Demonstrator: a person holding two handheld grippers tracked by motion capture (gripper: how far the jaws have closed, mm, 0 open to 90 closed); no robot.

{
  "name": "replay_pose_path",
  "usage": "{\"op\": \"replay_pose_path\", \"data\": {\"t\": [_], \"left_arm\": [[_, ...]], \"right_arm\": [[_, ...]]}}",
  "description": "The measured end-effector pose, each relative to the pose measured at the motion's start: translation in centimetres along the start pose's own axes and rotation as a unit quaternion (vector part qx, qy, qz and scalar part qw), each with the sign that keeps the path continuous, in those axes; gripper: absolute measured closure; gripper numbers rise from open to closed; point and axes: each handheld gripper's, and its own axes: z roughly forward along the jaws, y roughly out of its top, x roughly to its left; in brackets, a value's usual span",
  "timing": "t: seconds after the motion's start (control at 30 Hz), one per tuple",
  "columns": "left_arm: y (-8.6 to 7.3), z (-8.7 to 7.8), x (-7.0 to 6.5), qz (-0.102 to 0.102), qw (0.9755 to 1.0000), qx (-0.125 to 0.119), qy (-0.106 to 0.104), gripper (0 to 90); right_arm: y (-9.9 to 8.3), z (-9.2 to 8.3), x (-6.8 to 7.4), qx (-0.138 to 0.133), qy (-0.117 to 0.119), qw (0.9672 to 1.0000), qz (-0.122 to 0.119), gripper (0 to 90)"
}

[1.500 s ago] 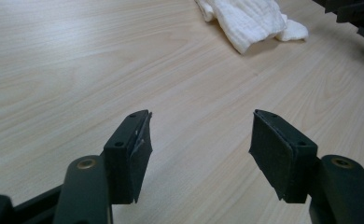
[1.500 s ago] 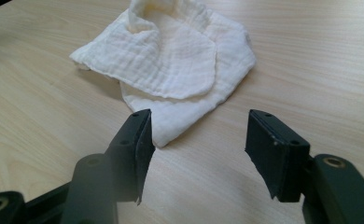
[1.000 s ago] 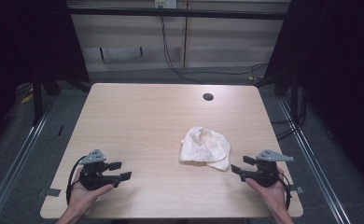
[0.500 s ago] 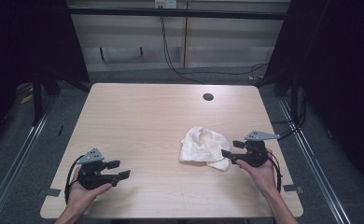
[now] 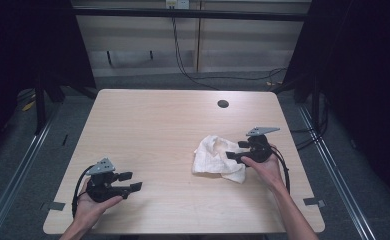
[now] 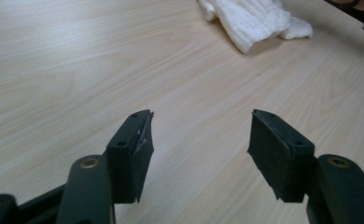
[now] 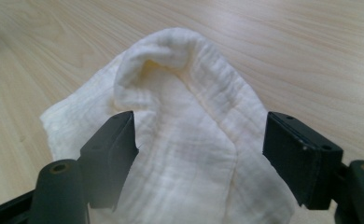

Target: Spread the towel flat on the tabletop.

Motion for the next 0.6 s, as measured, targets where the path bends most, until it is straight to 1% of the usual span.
{"op": "replay_pose_path", "data": {"t": [0.03, 0.07, 0.13, 0.17, 0.2, 0.23, 0.27, 0.3, 0.37, 0.4, 0.43, 0.47, 0.5, 0.53, 0.6], "left_arm": [[0.0, -0.1, -0.1, 0.006, 1.0, -0.003, -0.004, 41.0], [0.0, -0.1, -0.1, 0.006, 1.0, -0.003, -0.004, 40.9], [0.0, -0.1, -0.1, 0.008, 0.9999, -0.003, -0.007, 41.0], [0.0, 0.0, -0.1, 0.008, 1.0, -0.002, -0.005, 40.9], [0.0, 0.0, -0.1, 0.005, 1.0, -0.002, -0.007, 40.9], [0.0, 0.1, 0.0, 0.008, 0.9999, 0.001, -0.006, 40.6], [0.0, 0.1, 0.0, 0.004, 1.0, 0.0, -0.006, 40.2], [0.1, 0.1, 0.1, 0.007, 1.0, 0.003, -0.004, 40.0], [0.1, 0.2, 0.0, 0.004, 1.0, 0.001, -0.004, 39.5], [0.1, 0.2, 0.0, 0.005, 1.0, 0.001, -0.003, 39.1], [0.1, 0.1, -0.1, 0.009, 1.0, 0.002, -0.002, 38.3], [0.0, 0.1, -0.1, 0.01, 1.0, 0.002, 0.0, 38.3], [0.0, 0.0, -0.2, 0.011, 0.9999, 0.001, 0.003, 38.0], [0.0, 0.0, -0.2, 0.01, 0.9999, 0.0, 0.006, 36.8], [0.0, 0.0, -0.2, 0.005, 1.0, -0.002, 0.006, 35.9]], "right_arm": [[0.1, 0.2, -0.1, 0.0, -0.001, 1.0, 0.0, 24.9], [0.1, 0.2, -0.1, 0.0, -0.001, 1.0, 0.0, 24.9], [0.3, 0.7, -0.3, 0.015, -0.011, 0.9998, -0.005, 24.6], [0.3, 1.2, -0.6, 0.026, -0.023, 0.9991, -0.024, 28.9], [0.3, 1.2, -0.6, 0.026, -0.023, 0.9991, -0.024, 28.9], [0.3, 1.4, -0.6, 0.035, -0.029, 0.9984, -0.033, 29.0], [0.2, 1.7, -0.8, 0.035, -0.018, 0.9988, -0.028, 28.6], [0.1, 2.0, -0.9, 0.041, -0.012, 0.9987, -0.028, 28.9], [-0.2, 2.7, -1.0, 0.052, -0.004, 0.9983, -0.025, 31.3], [-0.3, 3.0, -1.0, 0.056, -0.005, 0.9981, -0.023, 32.8], [-0.6, 3.2, -0.9, 0.053, 0.008, 0.9982, -0.026, 50.2], [-0.6, 3.2, -0.9, 0.053, 0.008, 0.9982, -0.026, 50.2], [-0.7, 3.3, -0.8, 0.055, 0.008, 0.9981, -0.028, 54.4], [-0.8, 3.4, -0.8, 0.051, 0.004, 0.9982, -0.032, 55.2], [-0.9, 3.3, -0.6, 0.05, 0.005, 0.9983, -0.03, 64.8]]}}
